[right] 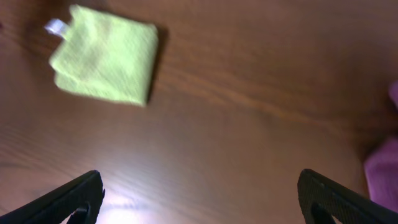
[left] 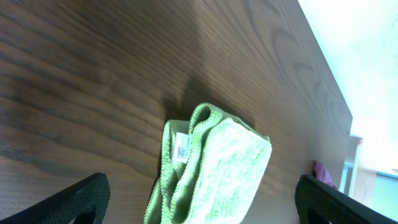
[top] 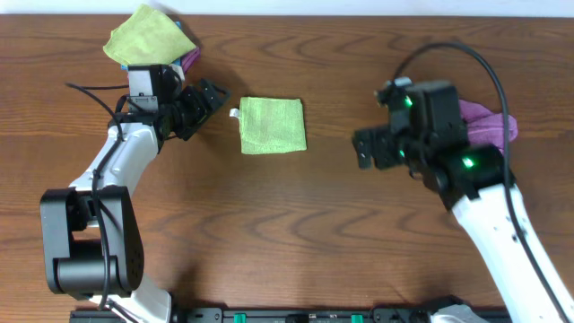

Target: Fold the cloth

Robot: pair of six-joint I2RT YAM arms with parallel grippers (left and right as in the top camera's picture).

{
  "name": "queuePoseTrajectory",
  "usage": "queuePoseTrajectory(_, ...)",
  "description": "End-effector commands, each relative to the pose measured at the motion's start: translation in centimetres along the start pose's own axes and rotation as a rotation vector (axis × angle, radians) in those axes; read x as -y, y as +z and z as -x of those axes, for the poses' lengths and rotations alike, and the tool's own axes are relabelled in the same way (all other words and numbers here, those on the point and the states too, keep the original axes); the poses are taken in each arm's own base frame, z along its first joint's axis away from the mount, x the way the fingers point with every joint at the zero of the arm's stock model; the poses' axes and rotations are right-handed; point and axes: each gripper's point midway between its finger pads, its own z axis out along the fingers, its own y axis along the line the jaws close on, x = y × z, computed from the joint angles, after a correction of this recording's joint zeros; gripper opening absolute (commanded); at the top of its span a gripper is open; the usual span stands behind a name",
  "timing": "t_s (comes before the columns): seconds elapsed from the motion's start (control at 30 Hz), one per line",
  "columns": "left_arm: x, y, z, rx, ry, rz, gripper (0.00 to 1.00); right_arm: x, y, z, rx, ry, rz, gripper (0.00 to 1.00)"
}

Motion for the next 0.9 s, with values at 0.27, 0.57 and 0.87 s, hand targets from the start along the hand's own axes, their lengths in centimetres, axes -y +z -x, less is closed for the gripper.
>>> queuePoseTrajectory(0.27,2.0,-0.9,-0.6,-0.044,-0.005,-0.056,0.95,2.9,-3.2,-7.9,0.071,0.188,-0.053,0.99)
queuePoseTrajectory(0.57,3.2,-0.1,-3.0,-0.115,-0.018,-0.066,0.95,2.8,-4.5,-13.8,0.112,0.32,-0.044,0.99)
queuePoseTrajectory(0.87,4.1,0.6,-4.8,-0.161,-0.016,-0.062,0.95,2.7,-5.5,-14.7,0.151,0.328,-0.04,0.99)
